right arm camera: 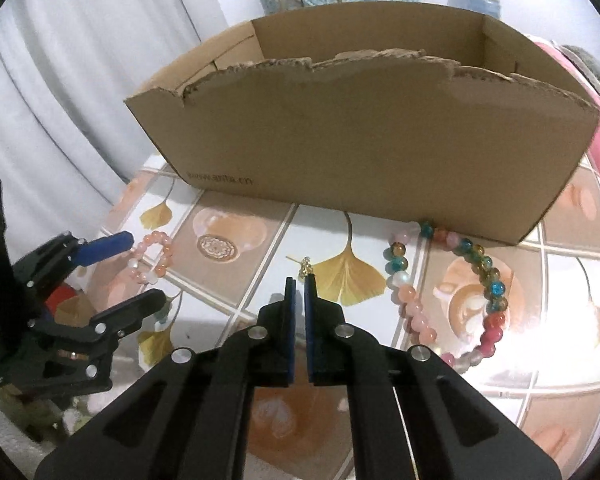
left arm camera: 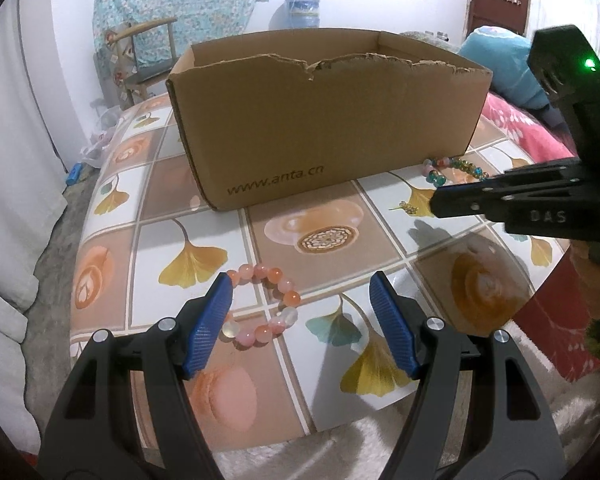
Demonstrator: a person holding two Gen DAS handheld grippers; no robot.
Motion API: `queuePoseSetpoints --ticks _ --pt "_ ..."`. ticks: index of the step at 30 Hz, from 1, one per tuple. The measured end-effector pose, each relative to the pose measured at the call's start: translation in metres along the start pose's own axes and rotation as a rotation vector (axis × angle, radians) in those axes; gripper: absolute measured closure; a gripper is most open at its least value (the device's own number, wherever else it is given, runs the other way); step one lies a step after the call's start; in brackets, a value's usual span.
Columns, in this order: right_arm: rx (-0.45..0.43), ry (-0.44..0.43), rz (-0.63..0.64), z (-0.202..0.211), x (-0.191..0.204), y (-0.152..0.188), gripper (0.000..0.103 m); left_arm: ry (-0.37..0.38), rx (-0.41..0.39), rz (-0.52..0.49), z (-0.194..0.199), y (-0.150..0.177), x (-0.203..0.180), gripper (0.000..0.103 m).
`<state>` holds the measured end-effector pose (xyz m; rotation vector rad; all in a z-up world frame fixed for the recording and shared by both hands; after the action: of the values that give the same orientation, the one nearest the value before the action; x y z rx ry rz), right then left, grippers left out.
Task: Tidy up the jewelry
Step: 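Lower the right tool onto the gold earring by the ginkgo tile and close, then close the left tool on the pink-orange bead bracelet while the right tool holds the earring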
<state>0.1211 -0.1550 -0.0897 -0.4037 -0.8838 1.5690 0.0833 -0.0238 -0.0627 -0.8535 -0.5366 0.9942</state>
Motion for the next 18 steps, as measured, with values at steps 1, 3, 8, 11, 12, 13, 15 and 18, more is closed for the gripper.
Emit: queuePoseSetpoints --ticks 1,3,8,11,12,13,15,18 --pt "-0.005 -0.001 0.007 -0.002 0.001 -0.001 0.079 0.000 0.001 -0.004 0.000 0.000 -0.001 0.035" --pt "-0.010 0.007 0.027 -0.005 0.004 -0.002 0.075 -0.002 0.005 -0.012 -0.001 0.001 -0.003 0.035" --pt "0.002 0.029 0.073 -0.019 0.007 -0.001 0.076 -0.007 0.013 -0.023 -0.003 0.003 -0.006 0.035" --pt "0.006 0.047 0.112 -0.022 0.009 0.000 0.089 -0.009 0.017 -0.026 -0.004 0.003 -0.006 0.035" --pt "0.006 0.053 0.123 -0.024 0.010 0.000 0.091 -0.008 0.016 -0.025 -0.004 0.003 -0.007 0.035" --pt "0.010 0.048 0.130 -0.024 0.012 0.000 0.097 -0.008 0.018 -0.024 -0.005 0.003 -0.007 0.035" --pt "0.013 0.040 0.135 -0.025 0.013 0.001 0.098 -0.010 0.020 -0.022 -0.006 0.004 -0.006 0.035" --pt "0.013 0.020 0.125 -0.024 0.014 0.002 0.099 -0.011 0.022 -0.017 -0.007 0.005 -0.004 0.035"
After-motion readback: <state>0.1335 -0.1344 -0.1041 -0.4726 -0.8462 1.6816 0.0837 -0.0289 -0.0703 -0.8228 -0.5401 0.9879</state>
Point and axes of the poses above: each gripper's, at about its wrist camera, not at the fingertips, and z roughly against the way its jaws point, x to its left, y to its underside, the point moved 4 cm from there along -z, roughly the way its jaws point, and after that the axes turned 13 degrees about -x, right-handed, at the moved point
